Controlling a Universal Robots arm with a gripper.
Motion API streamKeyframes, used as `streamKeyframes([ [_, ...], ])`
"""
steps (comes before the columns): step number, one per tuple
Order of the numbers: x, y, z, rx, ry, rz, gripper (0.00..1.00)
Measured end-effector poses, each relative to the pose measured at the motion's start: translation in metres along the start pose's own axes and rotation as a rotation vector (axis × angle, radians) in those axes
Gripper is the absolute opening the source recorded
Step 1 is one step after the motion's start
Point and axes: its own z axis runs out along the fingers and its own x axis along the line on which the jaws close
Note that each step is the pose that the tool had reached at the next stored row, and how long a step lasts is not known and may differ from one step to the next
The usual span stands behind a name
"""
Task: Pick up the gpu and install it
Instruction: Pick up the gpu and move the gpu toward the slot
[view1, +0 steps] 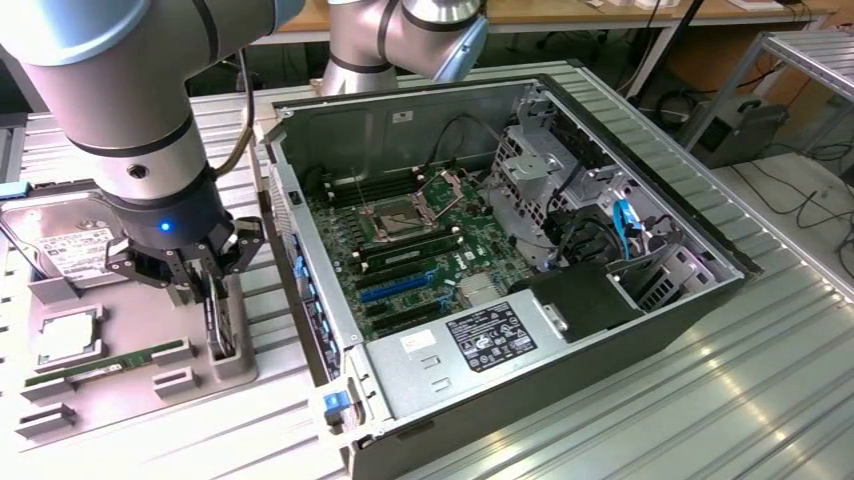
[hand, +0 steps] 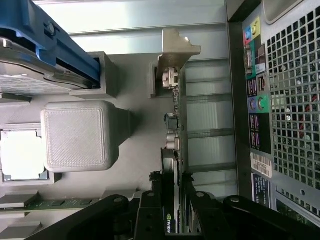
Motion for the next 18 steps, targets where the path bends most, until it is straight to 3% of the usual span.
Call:
streamKeyframes([
  [9, -0.0019, 0.0001, 0.0016, -0.0006, 0.0063, -0.047, 0.26],
  [18, -0.0022, 0.0003, 0.0002, -0.0017, 0.0056, -0.05, 0.26],
])
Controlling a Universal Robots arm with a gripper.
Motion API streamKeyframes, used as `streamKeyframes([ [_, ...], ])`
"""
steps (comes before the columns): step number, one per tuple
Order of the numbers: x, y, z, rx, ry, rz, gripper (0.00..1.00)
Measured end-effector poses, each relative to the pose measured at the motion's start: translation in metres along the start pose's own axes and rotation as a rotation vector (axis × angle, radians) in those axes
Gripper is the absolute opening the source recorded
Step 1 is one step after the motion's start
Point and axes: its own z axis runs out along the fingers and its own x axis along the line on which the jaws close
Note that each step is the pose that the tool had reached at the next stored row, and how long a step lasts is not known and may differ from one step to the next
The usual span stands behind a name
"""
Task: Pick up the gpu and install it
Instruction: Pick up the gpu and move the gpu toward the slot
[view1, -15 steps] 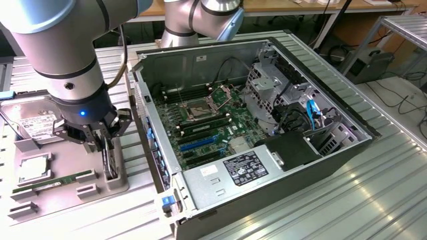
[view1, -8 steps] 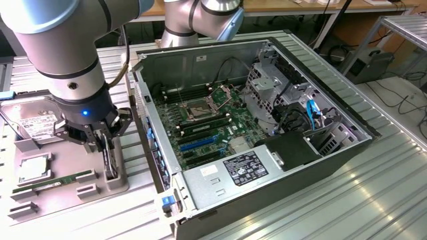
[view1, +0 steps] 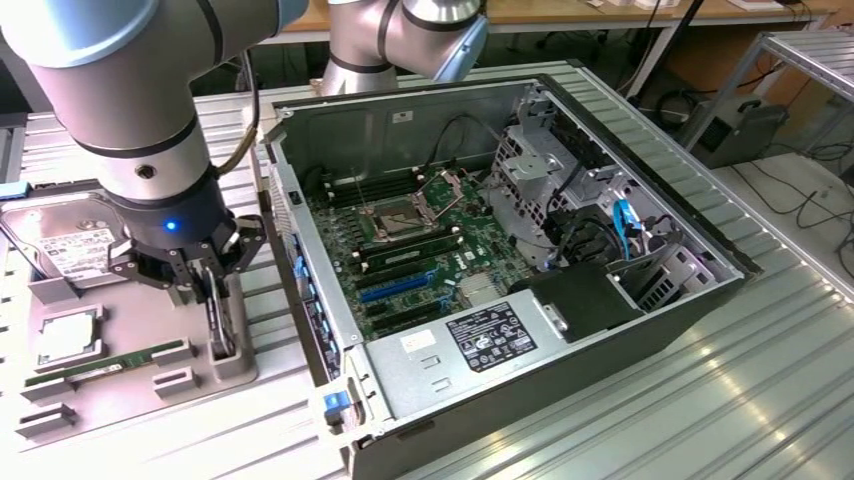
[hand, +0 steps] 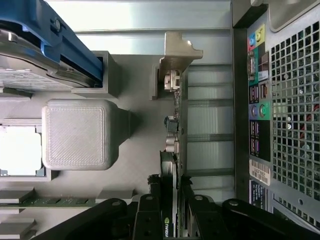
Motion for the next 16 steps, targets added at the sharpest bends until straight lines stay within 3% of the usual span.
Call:
streamKeyframes([
  [6, -0.001, 0.0004, -0.0154, 0.0007, 0.0017, -0.006, 0.26],
  [10, -0.002, 0.0009, -0.0333, 0.0007, 0.0032, -0.011, 0.26],
  [13, -0.004, 0.0016, -0.055, 0.0006, 0.0052, -0.015, 0.26],
  [16, -0.006, 0.0019, -0.0692, 0.0006, 0.0064, -0.017, 0.26],
])
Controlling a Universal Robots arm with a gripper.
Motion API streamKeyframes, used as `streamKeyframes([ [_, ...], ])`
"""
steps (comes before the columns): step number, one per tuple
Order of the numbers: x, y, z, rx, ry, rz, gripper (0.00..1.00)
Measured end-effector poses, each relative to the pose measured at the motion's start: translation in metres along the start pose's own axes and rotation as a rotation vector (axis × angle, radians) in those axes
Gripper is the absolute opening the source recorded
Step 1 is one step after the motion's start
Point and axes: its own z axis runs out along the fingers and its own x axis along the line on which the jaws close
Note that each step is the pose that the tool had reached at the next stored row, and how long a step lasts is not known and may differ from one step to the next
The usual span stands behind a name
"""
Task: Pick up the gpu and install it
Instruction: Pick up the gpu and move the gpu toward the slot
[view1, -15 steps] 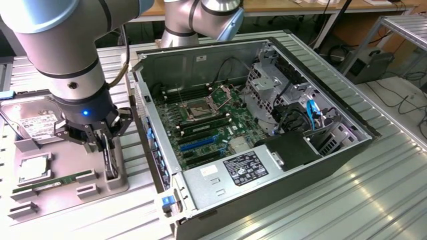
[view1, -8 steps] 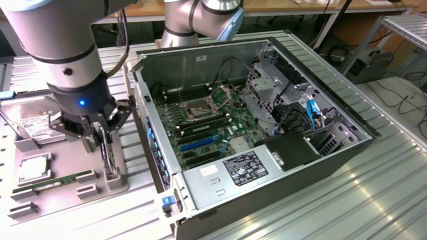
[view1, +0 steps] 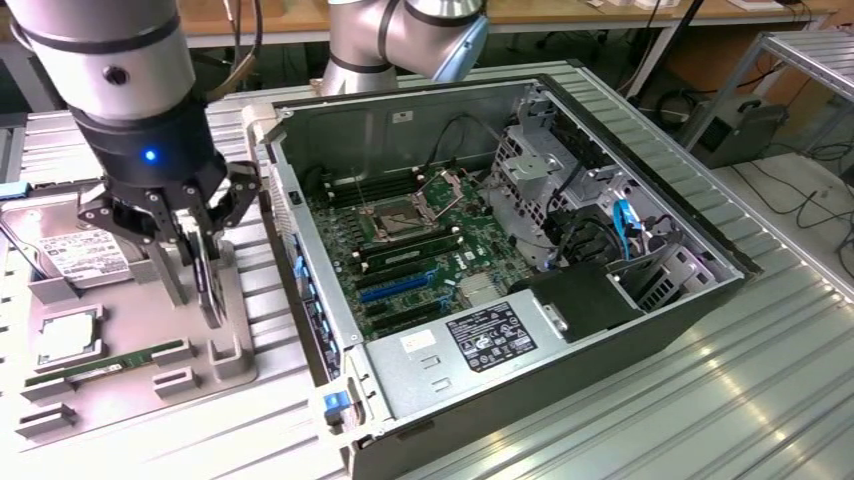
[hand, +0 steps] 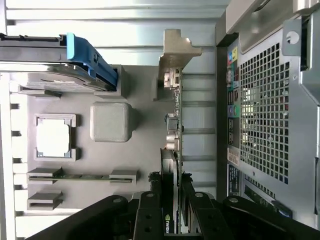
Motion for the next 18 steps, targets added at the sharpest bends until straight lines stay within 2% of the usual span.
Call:
streamKeyframes([
  [8, -0.007, -0.0023, -0.0386, -0.0001, 0.0009, -0.005, 0.26],
  [11, -0.013, -0.0072, -0.0591, -0.0002, 0.0011, -0.008, 0.26],
  [18, -0.025, -0.0192, -0.095, -0.0003, 0.0016, -0.012, 0.26],
])
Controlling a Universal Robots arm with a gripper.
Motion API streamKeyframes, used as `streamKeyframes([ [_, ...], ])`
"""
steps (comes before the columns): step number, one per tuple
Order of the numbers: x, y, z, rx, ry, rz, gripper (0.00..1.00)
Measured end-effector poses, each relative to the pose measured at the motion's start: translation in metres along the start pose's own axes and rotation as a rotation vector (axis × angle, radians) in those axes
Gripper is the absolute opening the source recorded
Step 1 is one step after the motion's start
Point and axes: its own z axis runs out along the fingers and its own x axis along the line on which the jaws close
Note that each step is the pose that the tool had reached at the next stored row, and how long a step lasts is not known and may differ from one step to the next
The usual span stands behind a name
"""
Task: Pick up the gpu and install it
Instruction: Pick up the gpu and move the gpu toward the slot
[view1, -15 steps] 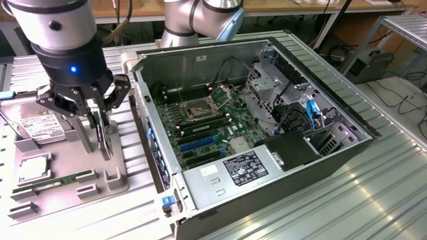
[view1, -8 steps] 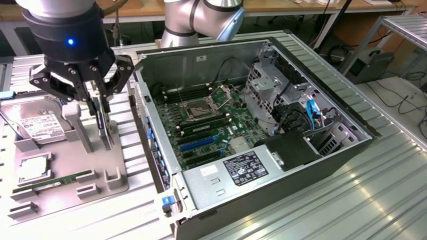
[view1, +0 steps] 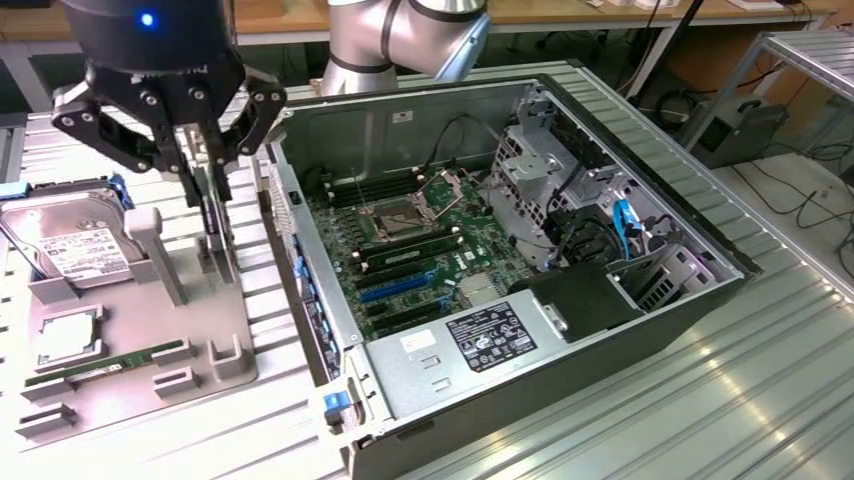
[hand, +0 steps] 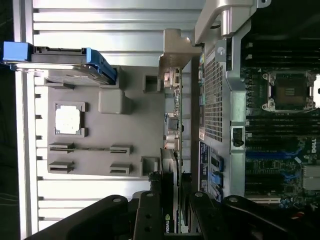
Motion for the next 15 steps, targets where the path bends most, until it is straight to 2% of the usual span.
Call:
streamKeyframes([
  [1, -0.004, -0.0024, -0.0079, 0.0, 0.0009, 0.0, 0.26],
  [2, -0.013, -0.006, -0.021, -0.0006, 0.0031, -0.001, 0.26],
  [4, -0.031, -0.0094, -0.0388, -0.0005, 0.0097, -0.001, 0.26],
  [5, -0.036, -0.0099, -0.0422, -0.0005, 0.0121, -0.001, 0.26],
  [9, -0.055, -0.0108, -0.047, -0.0006, 0.0194, 0.0, 0.26],
  [14, -0.078, -0.0111, -0.0468, -0.0007, 0.0215, 0.0, 0.26],
  [15, -0.087, -0.0111, -0.0467, -0.0007, 0.0219, 0.0, 0.26],
])
